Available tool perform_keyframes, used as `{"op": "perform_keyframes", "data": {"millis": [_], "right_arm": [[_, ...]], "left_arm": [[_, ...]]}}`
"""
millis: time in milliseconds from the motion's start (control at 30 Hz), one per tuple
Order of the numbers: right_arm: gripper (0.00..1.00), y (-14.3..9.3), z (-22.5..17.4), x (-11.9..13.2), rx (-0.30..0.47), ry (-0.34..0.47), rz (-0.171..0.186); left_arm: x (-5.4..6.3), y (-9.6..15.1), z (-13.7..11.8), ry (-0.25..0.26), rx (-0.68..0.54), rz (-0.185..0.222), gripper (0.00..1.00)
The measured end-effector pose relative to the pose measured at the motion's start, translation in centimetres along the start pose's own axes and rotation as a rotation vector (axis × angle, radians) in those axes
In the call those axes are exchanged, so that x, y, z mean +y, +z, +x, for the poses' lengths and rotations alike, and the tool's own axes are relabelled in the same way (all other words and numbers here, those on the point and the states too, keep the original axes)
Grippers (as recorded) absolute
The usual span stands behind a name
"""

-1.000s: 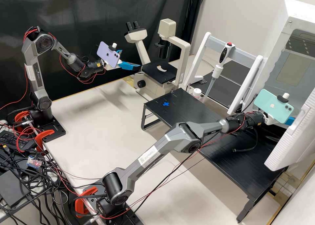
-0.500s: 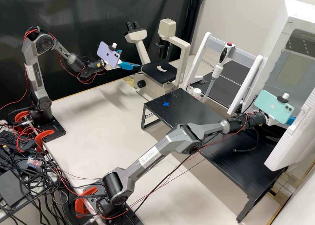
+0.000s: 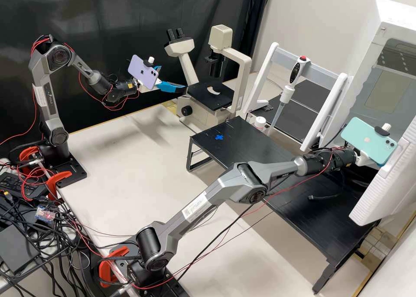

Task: Move the petri dish to the microscope

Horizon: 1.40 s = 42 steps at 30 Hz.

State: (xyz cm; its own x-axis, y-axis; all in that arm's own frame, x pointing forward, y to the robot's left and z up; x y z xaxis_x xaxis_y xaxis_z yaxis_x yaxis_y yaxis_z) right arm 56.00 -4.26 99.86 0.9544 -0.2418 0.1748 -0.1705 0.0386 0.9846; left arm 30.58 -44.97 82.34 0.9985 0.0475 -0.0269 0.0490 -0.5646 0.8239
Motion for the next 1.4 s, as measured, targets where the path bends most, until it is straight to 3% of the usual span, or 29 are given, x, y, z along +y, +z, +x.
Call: {"op": "perform_keyframes", "data": {"millis": [367,400,600,767,1133,1400], "right_arm": [[1.0,-0.5,-0.3,1.0,0.038,0.0,-0.006],[1.0,-0.6,-0.3,1.0,0.041,0.002,-0.022],[1.0,-1.8,-1.0,1.9,0.087,0.001,-0.036],[1.0,-2.5,-1.5,2.3,0.112,-0.009,-0.009],[1.0,-2.6,-1.5,2.1,0.127,-0.02,-0.01],[1.0,-1.4,-0.7,0.5,0.105,-0.049,-0.007]], "left_arm": [[0.0,0.0,0.0,0.0,0.0,0.0,1.0],[0.0,0.0,0.0,0.0,0.0,0.0,1.0],[0.0,0.0,0.0,0.0,0.0,0.0,1.0],[0.0,0.0,0.0,0.0,0.0,0.0,1.0],[0.0,0.0,0.0,0.0,0.0,0.0,1.0],[0.0,0.0,0.0,0.0,0.0,0.0,1.0]]}}
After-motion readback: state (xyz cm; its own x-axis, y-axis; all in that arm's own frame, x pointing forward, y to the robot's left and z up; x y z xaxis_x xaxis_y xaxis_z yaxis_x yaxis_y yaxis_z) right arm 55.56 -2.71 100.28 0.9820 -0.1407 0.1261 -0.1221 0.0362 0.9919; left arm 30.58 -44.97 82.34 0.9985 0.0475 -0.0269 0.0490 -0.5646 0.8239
